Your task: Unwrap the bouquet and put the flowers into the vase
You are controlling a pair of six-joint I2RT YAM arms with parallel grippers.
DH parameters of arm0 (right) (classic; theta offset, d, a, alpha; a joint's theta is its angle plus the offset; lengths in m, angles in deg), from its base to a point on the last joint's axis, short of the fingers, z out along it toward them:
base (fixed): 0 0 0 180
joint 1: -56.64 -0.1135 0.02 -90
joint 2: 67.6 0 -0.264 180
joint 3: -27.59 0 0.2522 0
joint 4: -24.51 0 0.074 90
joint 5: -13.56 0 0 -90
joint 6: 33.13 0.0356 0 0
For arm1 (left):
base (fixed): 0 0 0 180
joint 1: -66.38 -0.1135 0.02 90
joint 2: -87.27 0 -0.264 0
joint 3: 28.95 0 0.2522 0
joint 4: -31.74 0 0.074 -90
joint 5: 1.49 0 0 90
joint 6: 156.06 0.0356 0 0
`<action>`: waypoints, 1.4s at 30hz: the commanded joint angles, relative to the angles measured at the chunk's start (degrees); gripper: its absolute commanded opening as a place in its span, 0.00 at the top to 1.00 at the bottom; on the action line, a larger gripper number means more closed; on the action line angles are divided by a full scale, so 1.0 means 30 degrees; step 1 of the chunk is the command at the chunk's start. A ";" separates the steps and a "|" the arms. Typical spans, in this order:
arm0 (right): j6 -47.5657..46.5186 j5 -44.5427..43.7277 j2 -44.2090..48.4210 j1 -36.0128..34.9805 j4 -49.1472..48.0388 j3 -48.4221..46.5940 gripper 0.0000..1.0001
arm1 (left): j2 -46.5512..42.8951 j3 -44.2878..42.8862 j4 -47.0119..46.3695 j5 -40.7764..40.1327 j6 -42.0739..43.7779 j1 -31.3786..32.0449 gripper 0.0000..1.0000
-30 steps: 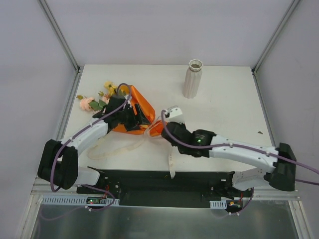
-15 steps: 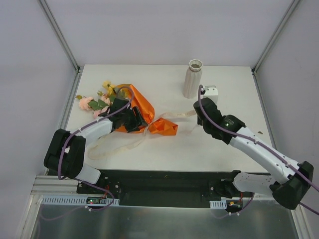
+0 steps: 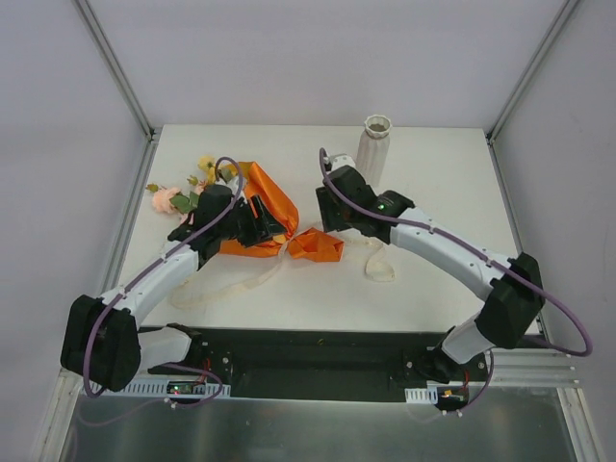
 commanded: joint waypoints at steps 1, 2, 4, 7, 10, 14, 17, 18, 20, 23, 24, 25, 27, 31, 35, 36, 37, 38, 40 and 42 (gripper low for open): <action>0.1979 0.3490 -0.2153 -0.0905 -0.3105 -0.1741 0.53 | 0.0784 -0.1124 -0.0483 0.1042 -0.1239 -0.1244 0.47; 0.2069 0.3782 -0.2475 -0.1024 -0.3721 -0.1742 0.61 | 0.1315 -0.1270 -0.0628 0.2323 -0.1652 -0.1713 0.47; 0.2361 0.4574 -0.3442 -0.1142 -0.4779 -0.1946 0.71 | 0.2776 -0.1447 -0.2207 0.3882 -0.2792 -0.2652 0.49; 0.2772 0.5043 -0.4323 -0.1142 -0.5540 -0.1949 0.87 | 0.4156 -0.1973 -0.2798 0.4680 -0.2714 -0.2772 0.53; 0.2744 0.5368 -0.5026 -0.1288 -0.6246 -0.1509 0.89 | 0.5124 -0.2122 -0.2856 0.4211 -0.2507 -0.2947 0.54; 0.3182 0.4751 -0.5758 -0.1464 -0.6508 -0.0895 0.93 | 0.5802 -0.1597 -0.3324 0.4504 -0.2770 -0.3240 0.56; 0.3416 0.4432 -0.5905 -0.1669 -0.7124 -0.0016 0.94 | 0.5832 -0.1302 -0.3442 0.4299 -0.2653 -0.3358 0.56; 0.3446 0.4401 -0.5964 -0.1698 -0.7328 0.0363 0.94 | 0.5861 -0.1272 -0.3442 0.4299 -0.2653 -0.3387 0.56; 0.3563 0.4459 -0.6169 -0.1699 -0.7505 0.0630 0.95 | 0.6008 -0.1214 -0.3471 0.4299 -0.2623 -0.3387 0.56; 0.3593 0.4518 -0.6258 -0.1757 -0.7564 0.1098 0.96 | 0.6037 -0.1009 -0.3530 0.4065 -0.2594 -0.3387 0.56; 0.3622 0.4518 -0.6229 -0.1815 -0.7681 0.1273 0.96 | 0.6095 -0.0979 -0.3530 0.4036 -0.2623 -0.3416 0.56; 0.3651 0.4489 -0.6200 -0.1845 -0.7740 0.1681 0.96 | 0.6125 -0.0921 -0.3559 0.3977 -0.2652 -0.3446 0.56; 0.3826 0.4401 -0.6199 -0.1845 -0.7974 0.2064 0.96 | 0.6270 -0.0832 -0.3617 0.3918 -0.2682 -0.3446 0.56; 0.3915 0.4050 -0.6433 -0.1700 -0.8121 0.2797 0.97 | 0.6447 -0.0891 -0.3618 0.3859 -0.2594 -0.3475 0.57; 0.3915 0.4253 -0.6755 -0.1377 -0.8209 0.3062 0.97 | 0.6184 -0.0687 -0.3618 0.3742 -0.2244 -0.3475 0.60; 0.3915 0.4370 -0.6785 -0.1289 -0.8238 0.3091 0.98 | 0.5981 -0.0686 -0.3618 0.3829 -0.1837 -0.3446 0.63; 0.3828 0.4458 -0.6814 -0.1260 -0.8238 0.3005 0.97 | 0.5834 -0.0686 -0.3415 0.3830 -0.1571 -0.3330 0.67; 0.3827 0.4836 -0.6757 -0.1230 -0.8209 0.2975 0.97 | 0.5571 -0.0744 -0.3094 0.3714 -0.1221 -0.3184 0.71; 0.3798 0.5219 -0.6407 -0.1201 -0.8238 0.2887 0.98 | 0.4722 -0.0977 -0.1491 0.2839 0.0330 -0.2745 0.72; 0.3944 0.5659 -0.6025 -0.1201 -0.8238 0.2858 0.98 | 0.3700 -0.1446 -0.0488 0.1379 0.1791 -0.1721 0.73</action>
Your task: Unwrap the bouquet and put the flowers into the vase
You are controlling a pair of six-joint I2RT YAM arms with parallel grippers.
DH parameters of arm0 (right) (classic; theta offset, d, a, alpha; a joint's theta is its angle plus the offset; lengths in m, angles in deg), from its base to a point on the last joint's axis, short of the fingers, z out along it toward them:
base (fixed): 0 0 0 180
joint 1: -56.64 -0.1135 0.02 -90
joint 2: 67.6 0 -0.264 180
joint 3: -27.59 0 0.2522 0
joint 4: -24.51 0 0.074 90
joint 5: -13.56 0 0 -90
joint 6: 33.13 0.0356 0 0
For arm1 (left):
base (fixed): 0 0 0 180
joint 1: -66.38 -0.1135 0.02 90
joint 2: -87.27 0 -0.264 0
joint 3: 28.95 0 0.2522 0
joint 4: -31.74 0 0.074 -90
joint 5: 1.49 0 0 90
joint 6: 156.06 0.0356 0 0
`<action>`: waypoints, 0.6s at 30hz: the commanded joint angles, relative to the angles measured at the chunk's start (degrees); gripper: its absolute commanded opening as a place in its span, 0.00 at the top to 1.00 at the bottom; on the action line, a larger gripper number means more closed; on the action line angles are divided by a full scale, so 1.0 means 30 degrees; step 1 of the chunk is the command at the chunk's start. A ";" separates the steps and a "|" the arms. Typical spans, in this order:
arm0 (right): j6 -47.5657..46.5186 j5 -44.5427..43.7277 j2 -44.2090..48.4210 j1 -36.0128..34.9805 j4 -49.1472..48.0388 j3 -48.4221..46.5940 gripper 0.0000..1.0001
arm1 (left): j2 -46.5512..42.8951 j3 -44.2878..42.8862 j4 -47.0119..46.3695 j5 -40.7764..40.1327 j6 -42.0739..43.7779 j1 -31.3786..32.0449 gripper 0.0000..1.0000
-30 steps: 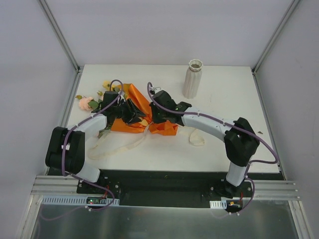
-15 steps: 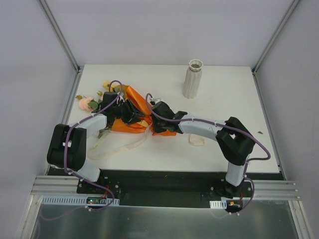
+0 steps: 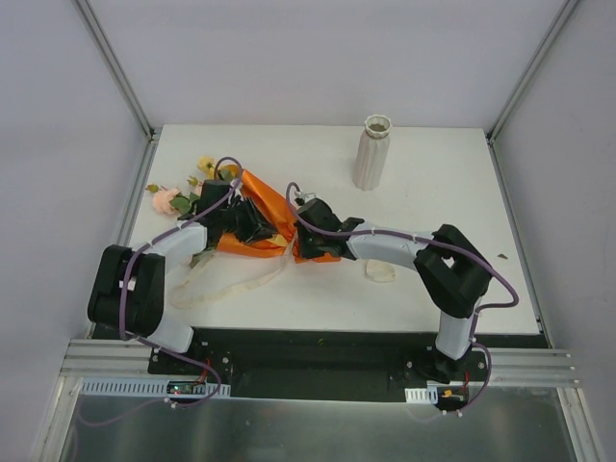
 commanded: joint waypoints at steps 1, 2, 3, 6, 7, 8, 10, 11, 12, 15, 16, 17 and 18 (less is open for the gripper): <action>0.0105 0.0727 0.0830 0.0154 0.0300 0.0045 0.97 | -0.2578 -0.0820 0.2487 -0.2410 0.3438 0.1719 0.73; 0.0163 0.0874 0.1038 0.0154 0.0300 0.0045 0.97 | -0.2842 -0.0881 0.3072 -0.2792 0.3674 0.2304 0.73; 0.0250 0.0962 0.1272 0.0183 0.0300 0.0074 0.97 | -0.3309 -0.0910 0.3136 -0.3056 0.3850 0.2513 0.73; 0.0397 0.1168 0.2063 0.0300 0.0359 -0.0014 0.97 | -0.3403 -0.1115 0.3166 -0.3030 0.3764 0.2807 0.76; 0.0456 0.1197 0.2384 0.0359 0.0359 -0.0101 0.96 | -0.3228 -0.1348 0.3195 -0.2914 0.3706 0.2808 0.78; 0.0456 0.1836 0.2532 0.0418 0.0417 -0.0247 0.96 | -0.2965 -0.1495 0.3253 -0.2913 0.3705 0.2837 0.80; 0.0311 0.1872 0.2737 0.0535 0.0621 -0.0510 0.93 | -0.1911 -0.1991 0.3429 -0.2855 0.3618 0.2837 0.84; 0.0223 0.1698 0.2797 0.0593 0.0855 -0.0802 0.92 | -0.1530 -0.2140 0.3430 -0.2593 0.3588 0.2837 0.85; 0.0048 0.1667 0.2797 0.0710 0.0973 -0.0950 0.91 | -0.0976 -0.2315 0.3430 -0.2474 0.3530 0.2895 0.86; 0.0017 0.2017 0.2505 0.1177 0.1325 -0.1565 0.89 | -0.0241 -0.2814 0.3430 -0.2619 0.3500 0.3129 0.86; 0.0017 0.2105 0.2360 0.1209 0.1355 -0.1711 0.89 | -0.0122 -0.3047 0.3430 -0.2678 0.3558 0.3304 0.86; 0.0017 0.2164 0.2271 0.1267 0.1326 -0.1829 0.88 | -0.0062 -0.3078 0.3459 -0.2736 0.3588 0.3393 0.86; 0.0017 0.2223 0.2154 0.1268 0.1326 -0.2062 0.88 | 0.0025 -0.3108 0.3430 -0.2998 0.3559 0.3423 0.86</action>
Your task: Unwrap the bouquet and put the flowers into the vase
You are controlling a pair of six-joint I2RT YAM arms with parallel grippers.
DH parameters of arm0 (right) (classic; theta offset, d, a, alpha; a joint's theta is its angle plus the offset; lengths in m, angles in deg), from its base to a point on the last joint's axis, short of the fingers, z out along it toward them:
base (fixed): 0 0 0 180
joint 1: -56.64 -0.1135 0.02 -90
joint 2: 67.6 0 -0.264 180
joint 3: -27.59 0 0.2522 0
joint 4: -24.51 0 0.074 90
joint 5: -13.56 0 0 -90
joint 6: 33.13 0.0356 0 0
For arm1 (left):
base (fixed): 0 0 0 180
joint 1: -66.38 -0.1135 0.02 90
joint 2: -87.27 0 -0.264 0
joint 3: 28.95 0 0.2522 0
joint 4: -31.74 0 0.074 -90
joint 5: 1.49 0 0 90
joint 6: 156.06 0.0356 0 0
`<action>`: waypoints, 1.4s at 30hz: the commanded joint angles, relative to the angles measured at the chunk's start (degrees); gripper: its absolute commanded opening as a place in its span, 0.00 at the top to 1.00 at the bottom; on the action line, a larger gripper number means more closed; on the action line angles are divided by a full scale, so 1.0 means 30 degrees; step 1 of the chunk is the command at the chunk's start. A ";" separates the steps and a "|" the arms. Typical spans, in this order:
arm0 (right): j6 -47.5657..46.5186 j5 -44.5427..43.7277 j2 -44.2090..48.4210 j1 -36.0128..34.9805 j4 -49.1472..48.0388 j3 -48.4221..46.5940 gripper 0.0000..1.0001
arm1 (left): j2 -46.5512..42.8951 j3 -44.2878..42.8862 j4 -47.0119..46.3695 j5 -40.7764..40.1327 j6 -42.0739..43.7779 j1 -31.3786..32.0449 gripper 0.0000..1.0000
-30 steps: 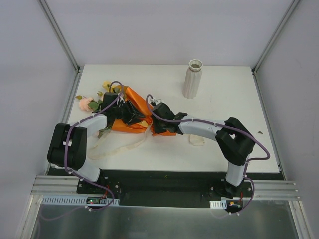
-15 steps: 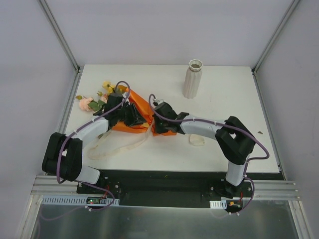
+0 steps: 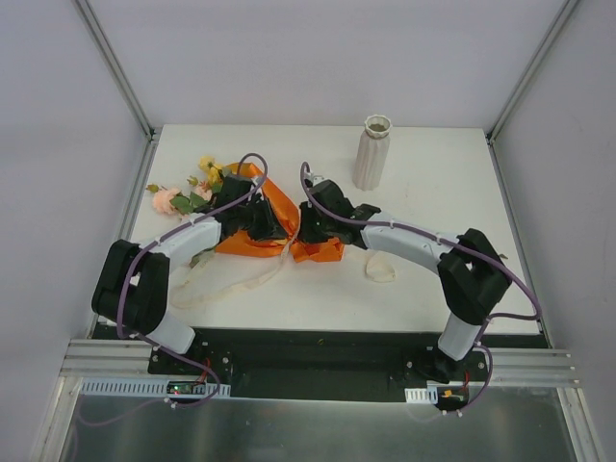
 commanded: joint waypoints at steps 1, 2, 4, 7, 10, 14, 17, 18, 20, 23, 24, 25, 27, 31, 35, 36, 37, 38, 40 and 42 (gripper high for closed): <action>-0.0107 0.0671 -0.0133 0.0291 0.0342 -0.1343 0.89 | 0.0223 -0.0886 0.0363 -0.0683 0.0571 0.0479 0.85; -0.0107 0.0962 -0.0311 0.0291 0.0168 -0.1344 0.89 | 0.0223 -0.0885 0.0363 -0.0859 0.0601 0.0538 0.82; 0.0009 0.0965 -0.0837 0.0233 -0.0067 -0.1082 0.90 | 0.0135 -0.1002 0.0392 -0.1474 0.0980 0.0713 0.76; 0.0274 0.1023 -0.1161 0.0321 -0.0973 -0.0060 0.93 | 0.0398 -0.1178 0.0509 -0.1796 0.1100 0.0948 0.74; 0.0391 0.1053 -0.1483 0.0321 -0.1387 0.0354 0.95 | 0.0895 -0.1411 0.0538 -0.2002 0.1041 0.1329 0.82; 0.0508 0.0877 -0.1601 0.0408 -0.1737 0.0823 0.96 | 0.1540 -0.1822 0.0861 -0.2616 0.1099 0.1944 0.88; 0.0625 0.1052 -0.1660 0.0526 -0.1943 0.1058 0.96 | 0.1892 -0.2115 0.0978 -0.2968 0.1041 0.2267 0.90; 0.0713 0.1082 -0.1631 0.0555 -0.1972 0.1088 0.96 | 0.2067 -0.2145 0.1036 -0.2999 0.1041 0.2325 0.90; 0.0713 0.1053 -0.1572 0.0584 -0.2031 0.1176 0.96 | 0.2214 -0.2291 0.1124 -0.3145 0.1128 0.2501 0.92; 0.0655 0.1053 -0.1426 0.0614 -0.2002 0.1234 0.96 | 0.2478 -0.2379 0.1358 -0.3759 0.1246 0.2706 0.94; 0.0626 0.1053 -0.1397 0.0614 -0.2031 0.1234 0.96 | 0.2566 -0.2351 0.1417 -0.4080 0.1304 0.2707 0.94; 0.0655 0.1053 -0.1367 0.0614 -0.2031 0.1234 0.96 | 0.2595 -0.2321 0.1446 -0.4286 0.1333 0.2736 0.94; 0.0684 0.1053 -0.1367 0.0614 -0.2031 0.1263 0.96 | 0.2596 -0.2263 0.1534 -0.4609 0.1479 0.2736 0.94; 0.0626 0.1082 -0.1396 0.0614 -0.2002 0.1264 0.96 | 0.2566 -0.2380 0.1827 -0.4699 0.1802 0.2765 0.91; 0.0596 0.1082 -0.1426 0.0614 -0.2031 0.1263 0.96 | 0.1866 -0.2116 0.1857 -0.4991 0.1890 0.2765 0.88; 0.0596 0.1111 -0.1426 0.0614 -0.2031 0.1235 0.96 | 0.1776 -0.2087 0.1886 -0.5078 0.1948 0.2794 0.87; 0.0596 0.1082 -0.1426 0.0614 -0.2002 0.1234 0.96 | 0.1717 -0.2000 0.1886 -0.5137 0.2007 0.2795 0.86; 0.0596 0.1111 -0.1426 0.0643 -0.2031 0.1234 0.96 | 0.1746 -0.2057 0.1886 -0.5196 0.2239 0.2795 0.86; 0.0596 0.1111 -0.1455 0.0614 -0.2002 0.1235 0.96 | 0.1775 -0.2029 0.2062 -0.5226 0.2271 0.2766 0.86; 0.0596 0.1140 -0.1455 0.0614 -0.2031 0.1263 0.96 | 0.1980 -0.2027 0.2033 -0.4992 0.2300 0.2765 0.86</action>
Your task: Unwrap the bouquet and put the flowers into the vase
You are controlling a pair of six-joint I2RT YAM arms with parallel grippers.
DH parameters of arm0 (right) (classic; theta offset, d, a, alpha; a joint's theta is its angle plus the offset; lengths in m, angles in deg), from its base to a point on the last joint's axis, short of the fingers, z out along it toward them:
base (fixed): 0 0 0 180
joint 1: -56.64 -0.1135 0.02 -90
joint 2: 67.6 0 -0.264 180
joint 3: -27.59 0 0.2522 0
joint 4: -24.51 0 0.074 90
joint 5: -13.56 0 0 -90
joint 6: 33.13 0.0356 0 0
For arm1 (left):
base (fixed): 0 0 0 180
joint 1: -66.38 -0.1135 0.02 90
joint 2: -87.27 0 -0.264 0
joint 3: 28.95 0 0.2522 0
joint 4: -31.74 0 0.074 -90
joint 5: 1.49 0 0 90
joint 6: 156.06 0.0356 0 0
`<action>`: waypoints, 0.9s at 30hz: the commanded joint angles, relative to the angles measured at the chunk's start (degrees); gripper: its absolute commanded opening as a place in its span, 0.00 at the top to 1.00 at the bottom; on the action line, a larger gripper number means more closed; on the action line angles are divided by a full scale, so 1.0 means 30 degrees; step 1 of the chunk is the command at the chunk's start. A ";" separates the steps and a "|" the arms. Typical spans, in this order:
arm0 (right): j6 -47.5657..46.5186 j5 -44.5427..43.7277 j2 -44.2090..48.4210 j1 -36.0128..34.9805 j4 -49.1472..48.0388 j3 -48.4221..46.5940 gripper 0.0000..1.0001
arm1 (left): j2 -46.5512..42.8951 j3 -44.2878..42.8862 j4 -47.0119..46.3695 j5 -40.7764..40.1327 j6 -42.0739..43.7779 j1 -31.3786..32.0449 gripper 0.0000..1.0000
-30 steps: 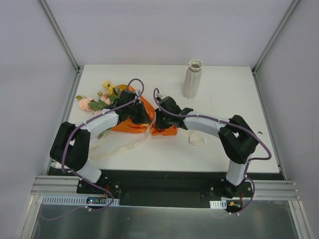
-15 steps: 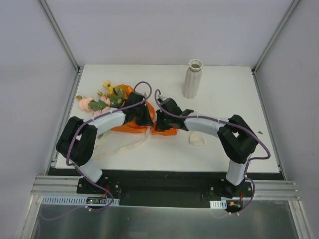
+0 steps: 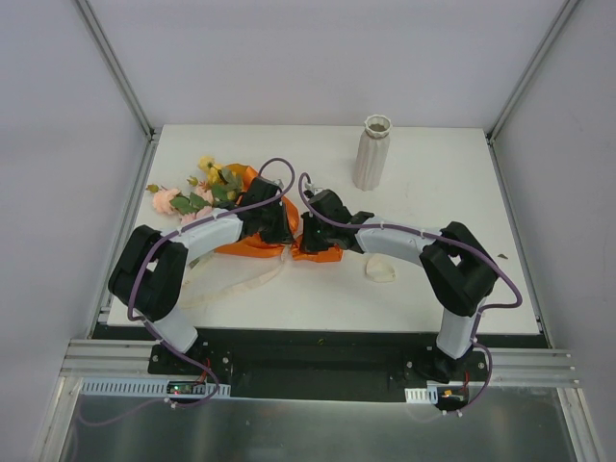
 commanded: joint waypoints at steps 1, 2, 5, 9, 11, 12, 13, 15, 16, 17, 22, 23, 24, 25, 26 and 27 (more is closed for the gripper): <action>0.0101 0.0150 0.0097 0.0067 -0.0341 0.0054 0.96 | -0.0402 -0.0294 0.0655 -0.0642 0.0719 0.0106 0.87; 0.0043 0.0179 0.0097 0.0067 -0.0341 0.0054 0.96 | -0.0285 -0.0265 0.0627 -0.0700 0.0719 0.0135 0.89; 0.0072 0.0208 0.0097 0.0067 -0.0341 0.0083 0.96 | -0.0052 -0.0323 0.0656 -0.0847 0.0835 0.0135 0.89; 0.0130 0.0267 0.0009 0.0067 -0.0312 -0.0004 0.96 | 0.0477 -0.0529 0.0656 -0.0702 0.0837 0.0135 0.88; 0.0130 0.0296 -0.0020 0.0067 -0.0312 -0.0033 0.96 | 0.0827 -0.0558 0.0685 -0.0467 0.0691 0.0135 0.87; 0.0130 0.0296 -0.0049 0.0067 -0.0312 -0.0034 0.96 | 0.0916 -0.0587 0.0685 -0.0379 0.0690 0.0106 0.86; 0.0159 0.0296 -0.0050 0.0067 -0.0312 -0.0063 0.96 | 0.0975 -0.0616 0.0656 -0.0320 0.0719 0.0106 0.85; 0.0131 0.0355 -0.0079 0.0067 -0.0312 -0.0063 0.96 | 0.0947 -0.0558 0.0685 -0.0436 0.0690 0.0135 0.84; 0.0188 0.0355 -0.0079 0.0067 -0.0312 -0.0063 0.96 | 0.0859 -0.0442 0.0656 -0.0524 0.0719 0.0106 0.83; 0.0189 0.0355 -0.0079 0.0067 -0.0312 -0.0092 0.96 | 0.0800 -0.0412 0.0656 -0.0699 0.0806 0.0135 0.82; 0.0247 0.0414 -0.0167 0.0038 -0.0370 -0.0180 0.96 | 0.1180 -0.0733 0.0685 -0.0613 0.0983 0.0135 0.79; 0.0247 0.0442 -0.0167 0.0038 -0.0370 -0.0209 0.96 | 0.1355 -0.0763 0.0656 -0.0468 0.0925 0.0135 0.79; 0.0276 0.0443 -0.0196 0.0009 -0.0341 -0.0210 0.96 | 0.1414 -0.0879 0.0685 -0.0379 0.0924 0.0135 0.79; 0.0248 0.0501 -0.0225 0.0009 -0.0370 -0.0239 0.96 | 0.1473 -0.0967 0.0685 -0.0320 0.0953 0.0135 0.81; 0.0305 0.0501 -0.0226 0.0038 -0.0341 -0.0239 0.96 | 0.1503 -0.0997 0.0685 -0.0291 0.0983 0.0135 0.85; 0.0277 0.0501 -0.0255 0.0038 -0.0341 -0.0268 0.96 | 0.1445 -0.0940 0.0685 -0.0319 0.1012 0.0135 0.86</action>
